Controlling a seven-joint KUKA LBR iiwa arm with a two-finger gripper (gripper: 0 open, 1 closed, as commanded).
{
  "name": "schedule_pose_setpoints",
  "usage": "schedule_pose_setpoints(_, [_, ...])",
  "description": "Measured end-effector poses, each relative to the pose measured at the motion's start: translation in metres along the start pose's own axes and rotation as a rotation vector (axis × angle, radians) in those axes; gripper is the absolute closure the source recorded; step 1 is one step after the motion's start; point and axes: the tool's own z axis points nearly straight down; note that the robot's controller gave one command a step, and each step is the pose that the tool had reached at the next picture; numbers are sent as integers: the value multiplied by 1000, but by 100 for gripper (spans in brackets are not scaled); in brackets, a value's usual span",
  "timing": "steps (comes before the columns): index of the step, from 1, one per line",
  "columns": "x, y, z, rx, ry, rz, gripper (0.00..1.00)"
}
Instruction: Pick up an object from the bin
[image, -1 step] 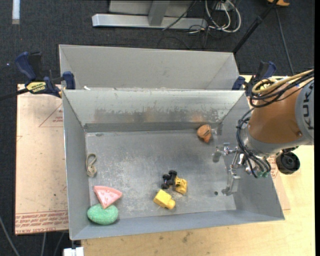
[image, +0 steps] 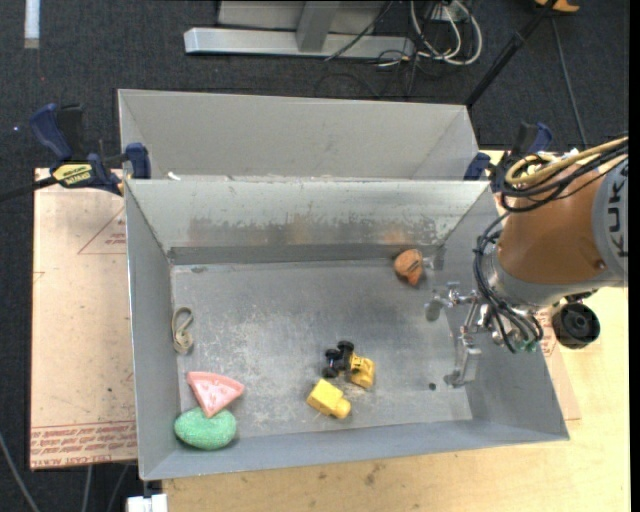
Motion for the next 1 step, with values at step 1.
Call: schedule_pose_setpoints(1, [-5,60,27,0,-1,20,0])
